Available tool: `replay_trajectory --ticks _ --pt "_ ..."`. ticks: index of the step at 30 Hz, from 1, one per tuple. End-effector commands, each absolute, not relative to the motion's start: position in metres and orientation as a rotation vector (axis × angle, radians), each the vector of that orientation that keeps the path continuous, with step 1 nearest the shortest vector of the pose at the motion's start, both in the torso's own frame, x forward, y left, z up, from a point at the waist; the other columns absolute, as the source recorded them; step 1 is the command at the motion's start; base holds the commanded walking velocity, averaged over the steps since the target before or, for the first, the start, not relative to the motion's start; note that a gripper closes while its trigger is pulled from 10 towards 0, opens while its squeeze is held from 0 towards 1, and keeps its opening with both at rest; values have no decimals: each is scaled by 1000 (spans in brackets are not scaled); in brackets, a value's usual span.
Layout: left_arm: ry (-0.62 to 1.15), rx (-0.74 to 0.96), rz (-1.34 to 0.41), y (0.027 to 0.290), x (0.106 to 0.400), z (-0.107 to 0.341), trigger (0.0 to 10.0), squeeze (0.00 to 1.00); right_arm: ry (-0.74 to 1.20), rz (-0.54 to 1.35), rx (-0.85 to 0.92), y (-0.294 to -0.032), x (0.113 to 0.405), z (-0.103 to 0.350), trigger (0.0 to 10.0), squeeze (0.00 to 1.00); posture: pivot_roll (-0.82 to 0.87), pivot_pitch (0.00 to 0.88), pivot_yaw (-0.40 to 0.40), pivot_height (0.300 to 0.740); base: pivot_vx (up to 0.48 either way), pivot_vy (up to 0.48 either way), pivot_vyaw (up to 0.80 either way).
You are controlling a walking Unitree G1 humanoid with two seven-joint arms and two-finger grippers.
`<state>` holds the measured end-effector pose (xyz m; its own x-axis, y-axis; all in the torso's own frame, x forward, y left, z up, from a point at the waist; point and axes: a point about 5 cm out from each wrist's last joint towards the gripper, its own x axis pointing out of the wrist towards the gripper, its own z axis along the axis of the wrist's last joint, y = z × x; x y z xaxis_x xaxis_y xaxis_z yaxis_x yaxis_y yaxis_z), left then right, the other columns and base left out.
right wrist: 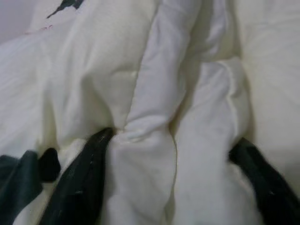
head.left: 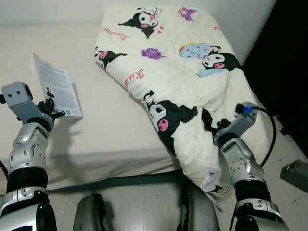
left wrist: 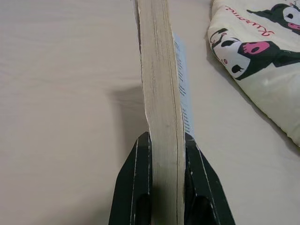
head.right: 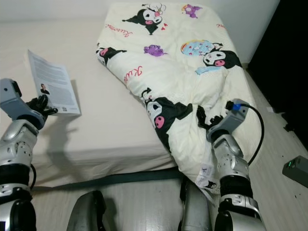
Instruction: Clean up the room
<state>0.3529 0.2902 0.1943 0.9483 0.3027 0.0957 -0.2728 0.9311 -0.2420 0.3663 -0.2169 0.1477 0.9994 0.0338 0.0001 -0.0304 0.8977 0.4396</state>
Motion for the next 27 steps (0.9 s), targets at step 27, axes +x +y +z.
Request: replay_trajectory --ticks 27 --pt "-383 -128 381 278 350 252 0 0 200 1296 -311 -48 305 106 0 0 -27 33 -41 425 0 0 0"
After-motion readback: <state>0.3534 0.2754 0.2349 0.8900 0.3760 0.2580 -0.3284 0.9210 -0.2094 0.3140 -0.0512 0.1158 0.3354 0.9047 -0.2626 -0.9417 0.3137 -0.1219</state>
